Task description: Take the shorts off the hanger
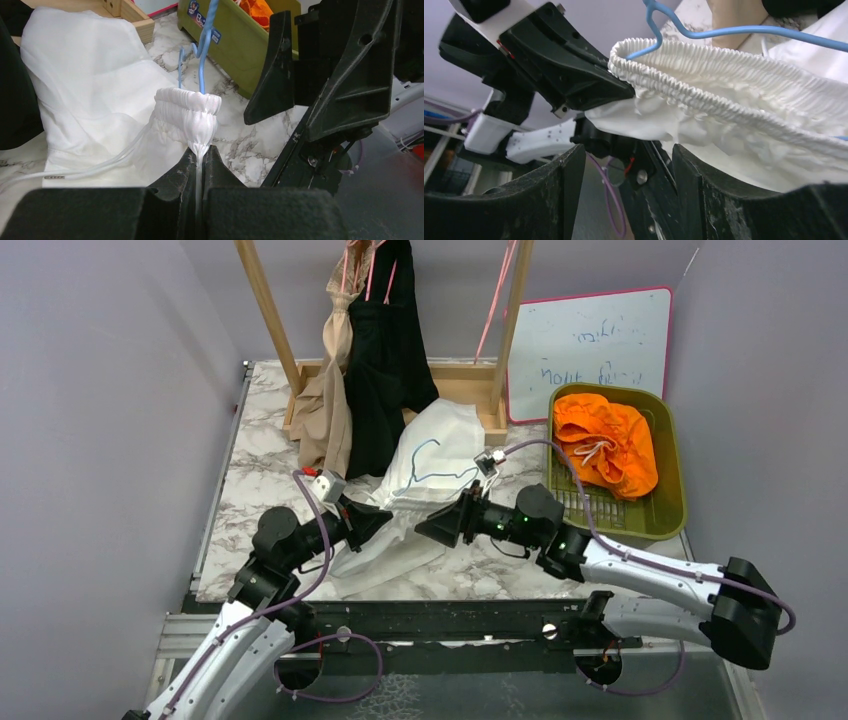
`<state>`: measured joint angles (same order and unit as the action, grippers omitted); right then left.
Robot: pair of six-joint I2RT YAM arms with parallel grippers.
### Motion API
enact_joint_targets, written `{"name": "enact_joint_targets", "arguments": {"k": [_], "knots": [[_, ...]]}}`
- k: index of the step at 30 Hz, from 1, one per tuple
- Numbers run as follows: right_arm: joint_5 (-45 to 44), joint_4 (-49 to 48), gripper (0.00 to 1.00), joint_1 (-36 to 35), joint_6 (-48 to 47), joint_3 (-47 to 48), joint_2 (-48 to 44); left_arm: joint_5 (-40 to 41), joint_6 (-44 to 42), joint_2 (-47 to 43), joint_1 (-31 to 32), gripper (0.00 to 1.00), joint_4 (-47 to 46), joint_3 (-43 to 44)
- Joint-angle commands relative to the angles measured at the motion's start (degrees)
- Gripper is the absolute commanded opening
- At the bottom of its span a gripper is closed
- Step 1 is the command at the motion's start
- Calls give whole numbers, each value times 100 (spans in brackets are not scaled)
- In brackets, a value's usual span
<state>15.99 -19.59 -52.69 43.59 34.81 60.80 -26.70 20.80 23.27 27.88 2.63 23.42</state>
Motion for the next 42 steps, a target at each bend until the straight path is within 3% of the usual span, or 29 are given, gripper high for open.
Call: {"name": "enact_joint_targets", "arguments": {"k": [1, 4, 12, 19, 23, 27, 29, 31, 35, 37, 42], "knots": [[-1727, -2152, 65, -473, 649, -407, 357, -274, 84, 19, 0, 0, -394, 27], [-1888, -2645, 65, -526, 853, -341, 741, -324, 80, 7, -2, 0, -404, 15], [-2752, -2823, 63, -572, 1016, -245, 1007, -400, 95, 10, -1, 0, -442, 6], [-2304, -2646, 56, -576, 1259, 173, 1573, -469, 113, 21, 3, 0, -471, -5], [-2240, -2786, 34, -576, 1244, 228, 1686, -511, 116, 44, 1, 0, -483, -13], [-2733, -2657, 9, -576, 1114, 78, 1422, -461, 108, 27, 3, 0, -470, -24], [-3116, -2316, 2, -575, 1001, 53, 1185, -453, 117, 43, -1, 1, -464, -22], [-3496, -1832, 2, -573, 892, 77, 916, -419, 113, 46, -2, 7, -437, -9], [-4032, -1259, 1, -576, 284, 146, 408, -412, 112, 68, -1, 9, -425, -8], [-4214, -855, 1, -576, 37, 293, 259, -392, 109, 93, -2, 17, -416, -4], [-4578, -262, 1, -574, -553, 529, 51, -345, 98, 197, -2, 17, -343, 40]]}}
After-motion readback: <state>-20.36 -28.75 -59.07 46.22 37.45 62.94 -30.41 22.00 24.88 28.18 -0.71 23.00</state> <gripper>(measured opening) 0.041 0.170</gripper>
